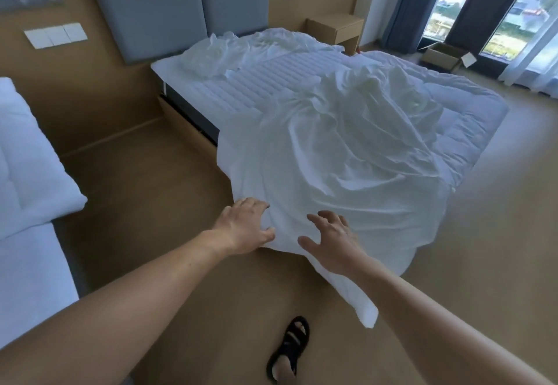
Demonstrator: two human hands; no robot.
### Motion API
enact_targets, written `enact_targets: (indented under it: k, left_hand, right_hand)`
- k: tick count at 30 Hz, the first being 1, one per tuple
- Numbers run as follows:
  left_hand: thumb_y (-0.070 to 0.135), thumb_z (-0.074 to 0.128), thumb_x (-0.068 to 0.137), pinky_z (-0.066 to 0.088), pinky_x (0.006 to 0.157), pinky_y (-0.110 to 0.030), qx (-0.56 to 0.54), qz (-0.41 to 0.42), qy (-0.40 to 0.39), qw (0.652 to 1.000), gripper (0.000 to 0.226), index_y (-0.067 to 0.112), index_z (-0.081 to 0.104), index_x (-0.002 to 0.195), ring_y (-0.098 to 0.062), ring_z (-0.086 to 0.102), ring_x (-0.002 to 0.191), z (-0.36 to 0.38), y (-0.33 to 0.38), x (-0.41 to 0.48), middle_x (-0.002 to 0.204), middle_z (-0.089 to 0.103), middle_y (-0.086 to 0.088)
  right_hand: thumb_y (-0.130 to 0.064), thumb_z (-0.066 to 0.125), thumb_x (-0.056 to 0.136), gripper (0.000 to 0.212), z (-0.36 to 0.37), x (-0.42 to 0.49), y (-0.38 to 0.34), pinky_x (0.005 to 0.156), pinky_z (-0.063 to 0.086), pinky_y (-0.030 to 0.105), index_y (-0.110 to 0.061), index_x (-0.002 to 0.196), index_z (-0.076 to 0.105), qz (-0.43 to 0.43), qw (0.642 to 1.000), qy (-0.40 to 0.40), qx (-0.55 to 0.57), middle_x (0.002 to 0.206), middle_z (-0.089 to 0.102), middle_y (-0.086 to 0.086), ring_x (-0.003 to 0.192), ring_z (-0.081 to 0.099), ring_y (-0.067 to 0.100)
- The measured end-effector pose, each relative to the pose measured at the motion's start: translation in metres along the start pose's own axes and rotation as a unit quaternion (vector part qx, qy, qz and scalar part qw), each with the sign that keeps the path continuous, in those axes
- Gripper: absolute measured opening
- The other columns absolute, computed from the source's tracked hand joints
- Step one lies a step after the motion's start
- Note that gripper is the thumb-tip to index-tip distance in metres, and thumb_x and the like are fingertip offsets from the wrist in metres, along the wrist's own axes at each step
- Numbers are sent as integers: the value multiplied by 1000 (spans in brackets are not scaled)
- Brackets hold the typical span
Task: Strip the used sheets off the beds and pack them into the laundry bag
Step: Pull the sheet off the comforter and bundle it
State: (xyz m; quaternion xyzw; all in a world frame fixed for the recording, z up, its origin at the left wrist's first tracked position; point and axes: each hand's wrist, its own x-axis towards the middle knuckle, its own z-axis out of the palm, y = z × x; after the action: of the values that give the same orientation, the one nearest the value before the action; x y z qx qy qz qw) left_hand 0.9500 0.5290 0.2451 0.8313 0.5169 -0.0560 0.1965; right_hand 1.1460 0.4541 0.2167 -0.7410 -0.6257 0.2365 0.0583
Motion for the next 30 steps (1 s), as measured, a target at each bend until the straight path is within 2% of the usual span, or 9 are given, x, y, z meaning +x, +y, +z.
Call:
enact_targets:
  k: [5, 17, 21, 24, 28, 30]
  left_hand:
    - [48, 50, 95, 24, 119, -42, 15, -20, -35, 999, 68, 20, 30, 154, -21, 24, 149, -16, -14, 104, 159, 32, -1]
    - [46, 53, 95, 25, 120, -42, -29, -40, -89, 995, 74, 18, 23, 157, -21, 21, 150, -20, -60, 339, 162, 25, -2]
    - [45, 53, 95, 24, 120, -42, -48, -40, -123, 990, 78, 18, 17, 158, -21, 17, 151, -5, -93, 417, 164, 19, -2]
    - [45, 53, 94, 23, 121, -43, -44, -36, -143, 988, 79, 17, 16, 158, -22, 15, 152, 8, -115, 472, 165, 16, -3]
    - [47, 56, 92, 20, 122, -45, -29, -42, -133, 990, 84, 19, 13, 158, -24, 5, 153, 25, -138, 541, 167, 5, -5]
    - [48, 58, 91, 20, 121, -47, -35, -52, -110, 992, 87, 20, 11, 158, -26, 1, 154, 33, -145, 572, 167, 2, -6]
  right_hand:
    - [-58, 53, 94, 84, -7, 101, 19, 116, 33, 45, -29, 160, 10, 26, 999, -28, 29, 162, 21, 0, 148, 20, 24]
    - [-61, 59, 89, 98, -5, 314, 63, 114, 33, 44, -22, 159, 3, 133, 989, -68, 9, 162, 18, 4, 147, 22, 29]
    - [-65, 62, 86, 110, 22, 381, 67, 116, 32, 46, -19, 159, -6, 186, 978, -96, 24, 165, 11, 6, 150, 13, 27]
    - [-67, 65, 82, 120, 42, 432, 71, 118, 28, 49, -19, 159, -13, 220, 969, -105, 21, 167, -2, 6, 153, 3, 29]
    - [-73, 70, 73, 135, 68, 498, 77, 119, 18, 59, -24, 155, -25, 254, 962, -93, 23, 164, -26, 8, 152, -18, 35]
    - [-72, 72, 71, 138, 81, 523, 81, 119, 13, 61, -26, 154, -27, 255, 962, -86, 34, 163, -28, 9, 151, -23, 35]
